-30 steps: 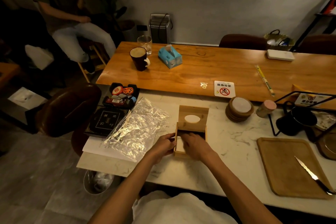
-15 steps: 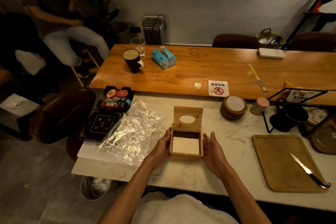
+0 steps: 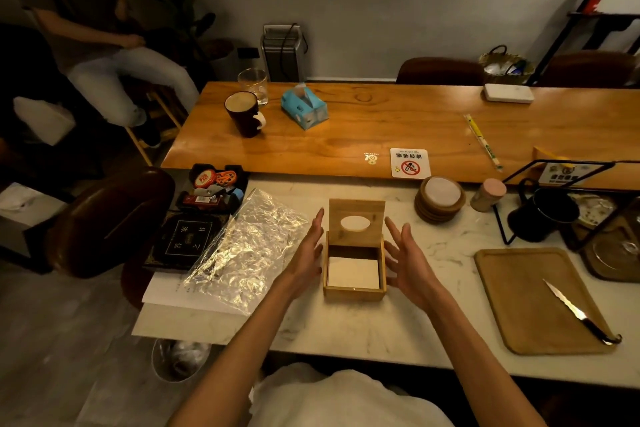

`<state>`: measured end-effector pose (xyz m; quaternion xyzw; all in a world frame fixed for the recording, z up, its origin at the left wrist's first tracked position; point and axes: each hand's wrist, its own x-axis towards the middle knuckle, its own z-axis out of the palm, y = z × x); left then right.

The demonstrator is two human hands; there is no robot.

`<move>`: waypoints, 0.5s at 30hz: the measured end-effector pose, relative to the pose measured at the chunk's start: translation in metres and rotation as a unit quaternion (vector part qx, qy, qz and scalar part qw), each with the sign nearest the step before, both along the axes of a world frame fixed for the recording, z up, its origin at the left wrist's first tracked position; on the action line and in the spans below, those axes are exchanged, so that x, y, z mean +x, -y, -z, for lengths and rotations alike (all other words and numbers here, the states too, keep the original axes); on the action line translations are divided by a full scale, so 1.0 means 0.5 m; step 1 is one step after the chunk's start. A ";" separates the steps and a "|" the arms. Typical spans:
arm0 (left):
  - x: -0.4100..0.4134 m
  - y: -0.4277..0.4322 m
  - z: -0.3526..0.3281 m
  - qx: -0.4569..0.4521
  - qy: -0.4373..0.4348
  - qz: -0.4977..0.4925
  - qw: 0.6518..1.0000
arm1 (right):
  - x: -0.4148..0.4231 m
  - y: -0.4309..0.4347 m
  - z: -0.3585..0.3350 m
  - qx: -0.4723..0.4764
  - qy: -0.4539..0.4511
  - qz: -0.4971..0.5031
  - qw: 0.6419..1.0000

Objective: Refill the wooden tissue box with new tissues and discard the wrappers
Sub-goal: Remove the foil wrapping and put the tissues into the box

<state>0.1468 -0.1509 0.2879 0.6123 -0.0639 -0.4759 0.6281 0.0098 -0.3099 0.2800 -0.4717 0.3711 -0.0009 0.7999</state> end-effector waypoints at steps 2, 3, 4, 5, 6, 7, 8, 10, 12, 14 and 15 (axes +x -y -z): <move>0.020 0.009 -0.010 -0.011 -0.020 -0.004 1.000 | 0.015 0.013 -0.018 0.006 -0.007 0.005 1.000; 0.030 0.009 -0.008 -0.014 -0.037 -0.010 0.999 | 0.018 0.018 -0.021 0.009 -0.016 0.011 1.000; 0.035 0.007 -0.007 -0.014 -0.053 -0.015 0.998 | 0.019 0.020 -0.022 0.013 -0.024 0.018 0.999; 0.036 0.005 -0.003 -0.012 -0.055 -0.014 0.998 | 0.018 0.019 -0.023 0.014 -0.033 0.020 0.999; 0.031 0.002 -0.002 -0.006 -0.045 -0.002 0.999 | 0.014 0.016 -0.019 -0.002 -0.044 0.015 0.999; 0.024 -0.001 0.000 0.002 -0.023 0.021 1.000 | 0.010 0.009 -0.019 -0.035 -0.051 0.004 0.998; 0.017 -0.004 0.007 0.013 0.010 0.040 0.999 | 0.006 0.002 -0.016 -0.073 -0.051 -0.006 0.996; 0.002 -0.010 0.022 0.016 0.084 0.068 0.994 | -0.007 -0.011 0.001 -0.135 -0.020 -0.012 0.991; -0.013 -0.021 0.045 0.009 0.159 0.084 0.984 | -0.023 -0.025 0.024 -0.180 0.016 0.001 0.983; -0.027 -0.028 0.063 0.016 0.221 0.093 0.971 | -0.034 -0.041 0.039 -0.231 0.027 0.013 0.973; -0.035 -0.031 0.070 0.016 0.231 0.093 0.968 | -0.034 -0.048 0.041 -0.243 0.026 0.020 0.969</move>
